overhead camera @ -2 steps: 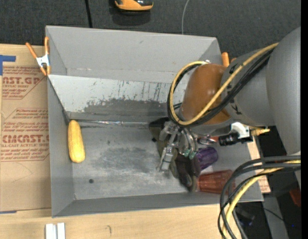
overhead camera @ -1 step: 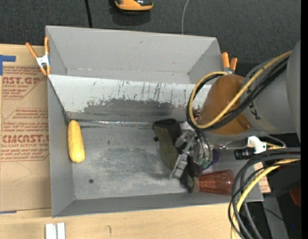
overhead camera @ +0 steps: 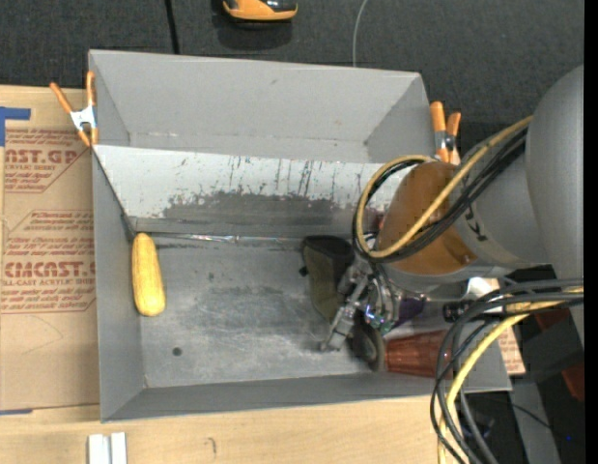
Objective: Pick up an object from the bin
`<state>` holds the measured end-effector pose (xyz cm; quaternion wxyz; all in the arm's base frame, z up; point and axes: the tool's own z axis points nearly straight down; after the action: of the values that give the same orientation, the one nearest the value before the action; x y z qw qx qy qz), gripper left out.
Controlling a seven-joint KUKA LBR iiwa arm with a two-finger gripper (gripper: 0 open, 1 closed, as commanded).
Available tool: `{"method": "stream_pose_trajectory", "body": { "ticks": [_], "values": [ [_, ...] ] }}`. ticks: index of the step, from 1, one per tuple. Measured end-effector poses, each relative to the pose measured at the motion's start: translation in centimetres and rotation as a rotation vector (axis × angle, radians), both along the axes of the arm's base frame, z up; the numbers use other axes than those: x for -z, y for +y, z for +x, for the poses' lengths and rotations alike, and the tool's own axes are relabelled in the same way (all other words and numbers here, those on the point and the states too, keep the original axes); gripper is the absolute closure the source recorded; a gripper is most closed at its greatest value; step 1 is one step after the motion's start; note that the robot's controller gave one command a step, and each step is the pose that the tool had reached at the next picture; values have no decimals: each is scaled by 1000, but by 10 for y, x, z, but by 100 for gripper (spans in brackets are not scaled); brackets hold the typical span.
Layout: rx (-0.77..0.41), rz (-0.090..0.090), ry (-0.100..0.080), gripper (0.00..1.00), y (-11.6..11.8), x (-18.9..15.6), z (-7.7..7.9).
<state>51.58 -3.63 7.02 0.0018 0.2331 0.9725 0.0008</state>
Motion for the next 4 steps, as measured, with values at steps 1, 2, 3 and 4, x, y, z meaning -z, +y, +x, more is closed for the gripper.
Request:
{"method": "stream_pose_trajectory", "body": {
  "ticks": [1,2,3,4],
  "values": [
    [173,-1,-3,100,24,-1,-18],
    [173,-1,-3,100,24,-1,-18],
    [173,-1,1,100,24,-4,-18],
    [172,0,7,100,24,-20,-20]
  ]
}}
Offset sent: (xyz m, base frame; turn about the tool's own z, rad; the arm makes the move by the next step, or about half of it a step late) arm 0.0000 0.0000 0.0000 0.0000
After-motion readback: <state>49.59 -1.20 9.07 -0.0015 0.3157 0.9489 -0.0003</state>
